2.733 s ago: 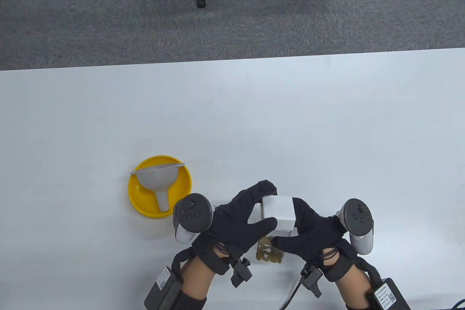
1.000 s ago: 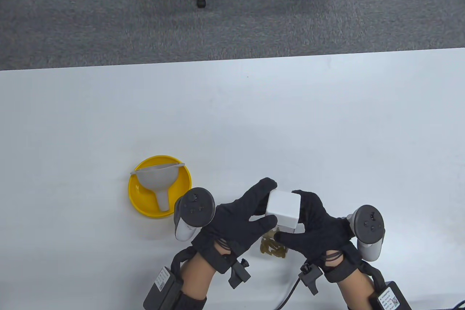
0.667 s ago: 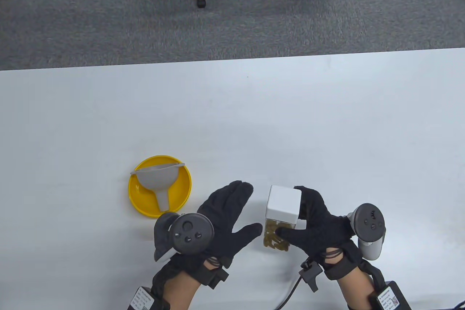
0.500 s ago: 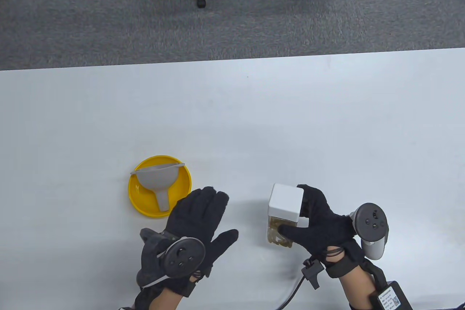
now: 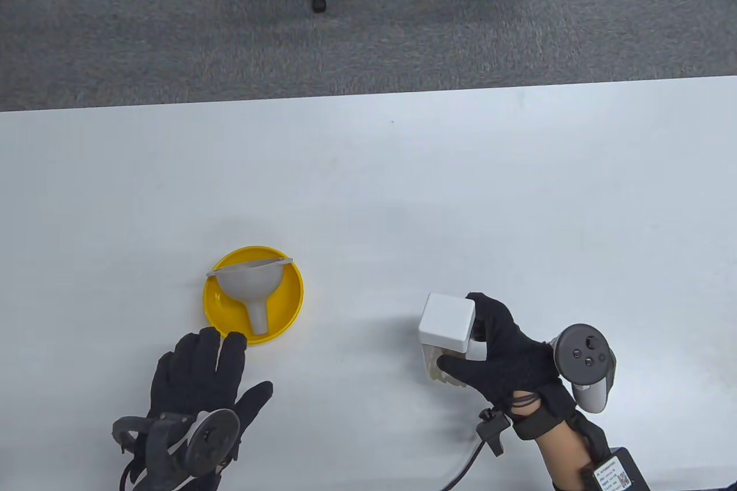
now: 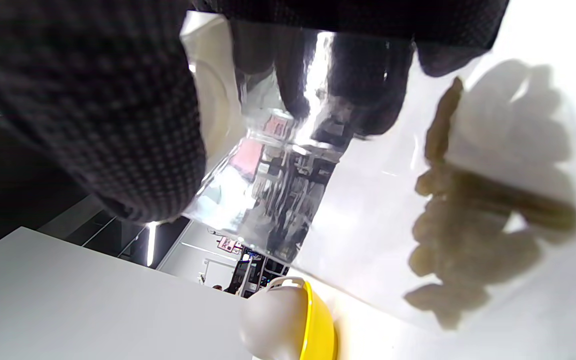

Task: Transfer raisins through funnel into coffee jar

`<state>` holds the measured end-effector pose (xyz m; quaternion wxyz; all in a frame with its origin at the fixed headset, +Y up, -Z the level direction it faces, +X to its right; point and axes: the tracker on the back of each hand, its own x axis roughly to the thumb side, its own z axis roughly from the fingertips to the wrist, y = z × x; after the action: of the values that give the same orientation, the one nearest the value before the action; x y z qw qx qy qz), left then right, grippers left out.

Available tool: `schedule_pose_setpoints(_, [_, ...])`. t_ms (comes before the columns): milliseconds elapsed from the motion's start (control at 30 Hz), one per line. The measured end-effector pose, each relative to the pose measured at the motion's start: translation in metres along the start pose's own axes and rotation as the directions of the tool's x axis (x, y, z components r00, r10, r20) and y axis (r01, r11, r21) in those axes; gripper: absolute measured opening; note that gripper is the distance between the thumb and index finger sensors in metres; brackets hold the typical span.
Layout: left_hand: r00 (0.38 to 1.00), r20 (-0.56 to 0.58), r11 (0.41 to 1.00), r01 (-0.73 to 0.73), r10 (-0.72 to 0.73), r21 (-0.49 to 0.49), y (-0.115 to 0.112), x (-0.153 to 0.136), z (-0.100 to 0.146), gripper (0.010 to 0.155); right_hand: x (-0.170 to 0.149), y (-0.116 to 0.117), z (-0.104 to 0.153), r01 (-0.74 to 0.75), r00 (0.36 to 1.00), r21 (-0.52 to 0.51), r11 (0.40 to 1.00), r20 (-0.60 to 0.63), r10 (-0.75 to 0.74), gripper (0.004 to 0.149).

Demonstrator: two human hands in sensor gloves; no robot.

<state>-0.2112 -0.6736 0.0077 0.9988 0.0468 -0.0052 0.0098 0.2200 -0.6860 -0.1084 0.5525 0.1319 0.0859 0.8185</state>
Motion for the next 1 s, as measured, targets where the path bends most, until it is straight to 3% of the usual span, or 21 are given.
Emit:
schedule_pose_setpoints(200, [0.999,-0.023,0.999,0.041,-0.042,-0.024,-0.019,-0.012,0.004,0.083,-0.005,0.003,-0.003,-0.018,0.999,0.007,1.0,-0.031,0.018,0.088])
schedule_pose_setpoints(433, [0.997,-0.043,0.997,0.068,-0.07,-0.047,-0.029,-0.02,0.004,0.082,0.0,0.001,-0.01,-0.185,0.978,-0.011,0.983,-0.095,0.183,0.088])
schedule_pose_setpoints(800, [0.996,-0.035,0.995,0.077,-0.08,-0.058,-0.029,-0.014,0.003,0.082,-0.006,0.009,-0.035,-0.18,0.968,0.156,0.971,-0.149,0.203,0.087])
schedule_pose_setpoints(1000, [0.995,-0.031,0.994,0.092,-0.094,-0.056,-0.029,-0.011,0.004,0.082,-0.016,0.018,-0.038,-0.218,0.953,0.18,0.959,-0.175,0.249,0.087])
